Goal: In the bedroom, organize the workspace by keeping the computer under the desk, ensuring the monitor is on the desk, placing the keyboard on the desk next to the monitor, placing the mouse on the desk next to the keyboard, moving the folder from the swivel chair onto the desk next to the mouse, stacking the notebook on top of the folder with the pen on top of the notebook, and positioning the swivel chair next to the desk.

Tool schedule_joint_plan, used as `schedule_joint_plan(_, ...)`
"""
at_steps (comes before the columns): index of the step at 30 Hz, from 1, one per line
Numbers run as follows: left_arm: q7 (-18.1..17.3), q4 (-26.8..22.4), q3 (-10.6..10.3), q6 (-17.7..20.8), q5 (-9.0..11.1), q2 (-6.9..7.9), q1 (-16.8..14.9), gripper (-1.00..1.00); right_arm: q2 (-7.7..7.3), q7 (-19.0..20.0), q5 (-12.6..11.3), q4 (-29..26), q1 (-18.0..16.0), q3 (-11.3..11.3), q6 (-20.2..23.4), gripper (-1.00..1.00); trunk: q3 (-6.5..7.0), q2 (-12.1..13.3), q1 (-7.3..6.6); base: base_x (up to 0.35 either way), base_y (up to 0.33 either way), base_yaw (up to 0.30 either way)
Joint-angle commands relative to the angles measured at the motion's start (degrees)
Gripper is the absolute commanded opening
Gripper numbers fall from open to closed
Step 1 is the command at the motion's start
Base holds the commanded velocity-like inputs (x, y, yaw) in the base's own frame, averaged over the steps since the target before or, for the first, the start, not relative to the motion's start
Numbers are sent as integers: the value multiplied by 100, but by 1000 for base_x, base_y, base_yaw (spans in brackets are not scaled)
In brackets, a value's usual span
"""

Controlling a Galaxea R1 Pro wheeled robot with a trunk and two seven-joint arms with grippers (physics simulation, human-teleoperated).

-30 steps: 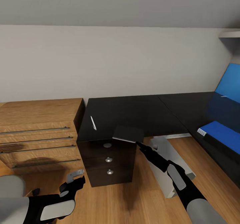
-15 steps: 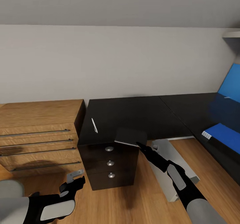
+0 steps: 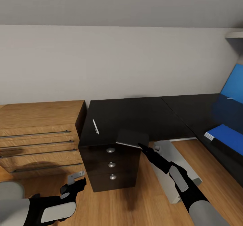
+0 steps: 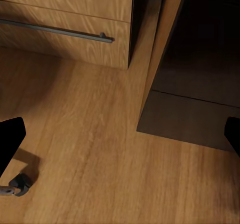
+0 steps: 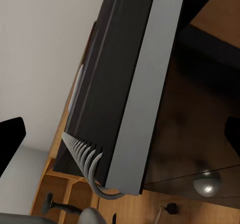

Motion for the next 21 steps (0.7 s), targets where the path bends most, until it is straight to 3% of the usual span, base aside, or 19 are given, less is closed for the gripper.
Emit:
schedule_joint_plan(1, 10, -9, -19, -23, 22, 1, -11, 100, -5, -8, -60, 1, -3, 14, 37, 100, -5, -3, -1, 0, 0, 0)
schedule_joint_plan(21, 10, -1, -96, -23, 33, -10, -11, 100, -14, 14, -41, -19, -3, -11, 12, 100, -5, -3, -1, 0, 0, 0)
